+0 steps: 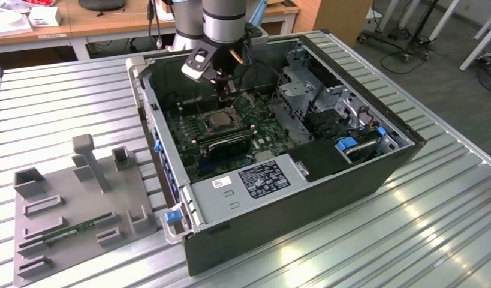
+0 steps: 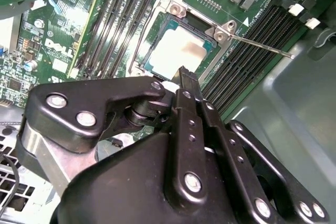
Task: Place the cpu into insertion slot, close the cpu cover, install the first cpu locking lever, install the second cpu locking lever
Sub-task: 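Close the cpu cover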
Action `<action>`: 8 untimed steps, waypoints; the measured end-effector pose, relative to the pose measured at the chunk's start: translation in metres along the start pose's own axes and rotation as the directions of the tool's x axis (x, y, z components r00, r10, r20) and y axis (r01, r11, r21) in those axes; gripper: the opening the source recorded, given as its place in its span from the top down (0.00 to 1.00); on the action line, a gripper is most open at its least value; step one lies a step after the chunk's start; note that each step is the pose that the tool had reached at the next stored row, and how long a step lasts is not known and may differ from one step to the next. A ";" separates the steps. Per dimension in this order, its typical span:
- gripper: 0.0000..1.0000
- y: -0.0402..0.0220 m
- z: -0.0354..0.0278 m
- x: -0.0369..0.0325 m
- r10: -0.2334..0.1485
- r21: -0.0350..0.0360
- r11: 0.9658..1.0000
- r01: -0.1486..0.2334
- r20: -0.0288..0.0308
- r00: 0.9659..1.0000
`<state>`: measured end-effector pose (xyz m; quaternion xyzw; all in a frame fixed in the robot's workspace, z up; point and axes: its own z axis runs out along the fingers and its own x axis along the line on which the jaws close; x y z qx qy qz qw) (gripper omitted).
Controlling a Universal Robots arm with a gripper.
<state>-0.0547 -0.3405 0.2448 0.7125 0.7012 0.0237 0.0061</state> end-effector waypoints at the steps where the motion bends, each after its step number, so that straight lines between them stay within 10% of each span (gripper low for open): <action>1: 0.89 0.0000 -0.0004 0.0000 0.000 0.000 1.000 0.000 0.000 1.000; 8: 0.89 0.0004 -0.0017 0.0000 0.000 0.000 1.000 0.000 0.000 1.000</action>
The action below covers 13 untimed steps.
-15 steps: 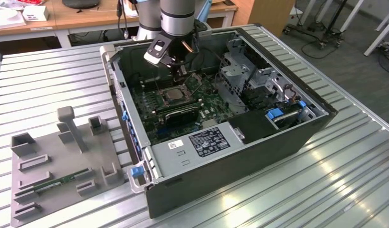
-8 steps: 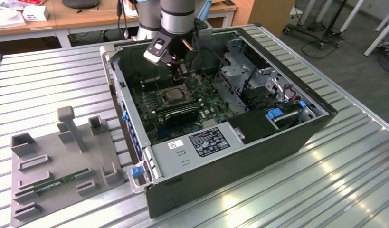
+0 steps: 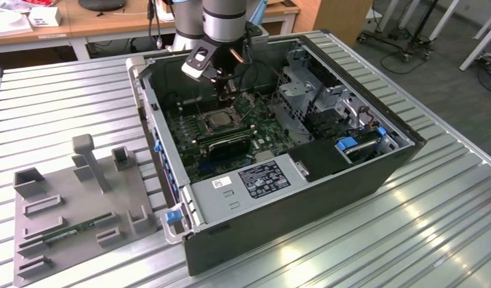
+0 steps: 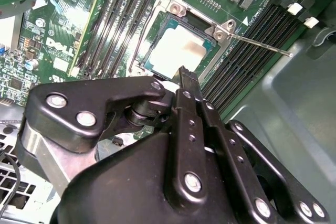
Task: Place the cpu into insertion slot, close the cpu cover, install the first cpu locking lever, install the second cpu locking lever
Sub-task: 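Close the cpu cover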
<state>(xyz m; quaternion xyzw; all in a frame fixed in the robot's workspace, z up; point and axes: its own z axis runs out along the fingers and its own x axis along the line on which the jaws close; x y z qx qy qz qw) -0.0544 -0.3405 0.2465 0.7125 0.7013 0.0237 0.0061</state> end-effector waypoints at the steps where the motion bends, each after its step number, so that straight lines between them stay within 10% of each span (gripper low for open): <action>1: 0.89 0.0004 0.0000 0.0000 0.000 0.000 1.000 0.000 0.000 1.000; 13: 0.89 0.0055 0.0003 0.0001 0.000 0.000 1.000 0.000 0.000 1.000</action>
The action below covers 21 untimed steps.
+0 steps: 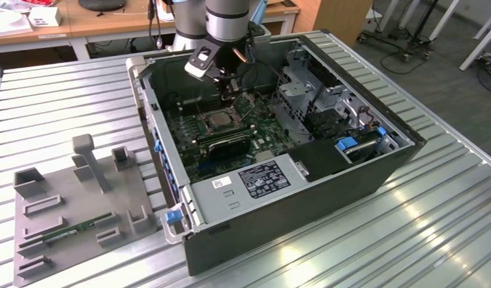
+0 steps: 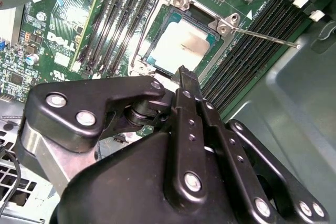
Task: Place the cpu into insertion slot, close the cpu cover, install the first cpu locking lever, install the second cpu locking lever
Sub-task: 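Close the cpu cover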
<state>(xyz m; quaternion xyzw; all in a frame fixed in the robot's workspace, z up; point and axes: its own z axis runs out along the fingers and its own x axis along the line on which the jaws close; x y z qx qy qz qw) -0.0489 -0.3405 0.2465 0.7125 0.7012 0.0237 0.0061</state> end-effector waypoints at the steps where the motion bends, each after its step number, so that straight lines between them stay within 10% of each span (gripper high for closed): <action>1: 0.89 0.0000 0.0000 0.0000 0.000 0.000 1.000 0.000 0.000 1.000; 21: 0.89 0.0116 0.0005 0.0002 0.000 0.000 1.000 0.000 0.000 1.000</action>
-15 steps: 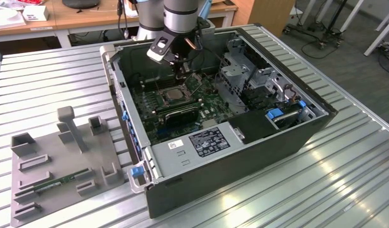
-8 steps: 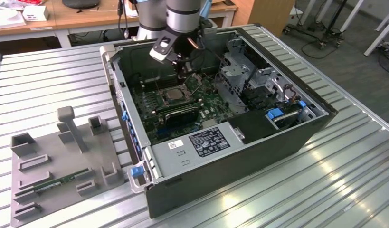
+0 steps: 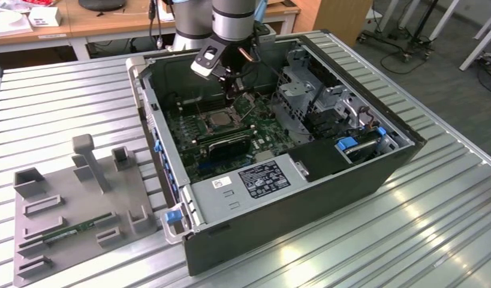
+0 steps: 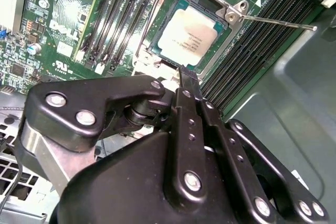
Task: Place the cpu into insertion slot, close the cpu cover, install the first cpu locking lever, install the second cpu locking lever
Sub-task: 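Close the cpu cover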
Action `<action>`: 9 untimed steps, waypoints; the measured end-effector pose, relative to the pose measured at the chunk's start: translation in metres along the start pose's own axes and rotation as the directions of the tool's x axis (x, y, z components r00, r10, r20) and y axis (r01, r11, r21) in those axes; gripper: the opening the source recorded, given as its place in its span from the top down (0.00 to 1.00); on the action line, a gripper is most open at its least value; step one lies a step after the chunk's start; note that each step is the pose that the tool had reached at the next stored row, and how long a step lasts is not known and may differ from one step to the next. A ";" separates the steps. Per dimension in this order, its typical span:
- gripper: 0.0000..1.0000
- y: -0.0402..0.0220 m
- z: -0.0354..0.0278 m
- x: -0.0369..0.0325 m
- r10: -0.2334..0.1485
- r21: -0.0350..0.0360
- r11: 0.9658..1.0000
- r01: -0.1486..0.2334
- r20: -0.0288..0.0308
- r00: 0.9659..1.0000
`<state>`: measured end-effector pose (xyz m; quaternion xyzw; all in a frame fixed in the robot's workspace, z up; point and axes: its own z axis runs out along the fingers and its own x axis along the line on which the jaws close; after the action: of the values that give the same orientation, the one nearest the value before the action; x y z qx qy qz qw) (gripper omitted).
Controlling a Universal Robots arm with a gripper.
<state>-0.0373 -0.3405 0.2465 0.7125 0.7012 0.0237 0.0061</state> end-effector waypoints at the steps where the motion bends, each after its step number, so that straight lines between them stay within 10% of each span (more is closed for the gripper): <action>1: 0.89 0.0000 0.0000 0.0000 0.000 0.000 1.000 0.000 0.000 1.000; 9: 0.89 0.0045 0.0002 0.0001 0.000 0.000 1.000 0.000 0.000 1.000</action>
<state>-0.0328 -0.3405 0.2465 0.7125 0.7012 0.0237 0.0061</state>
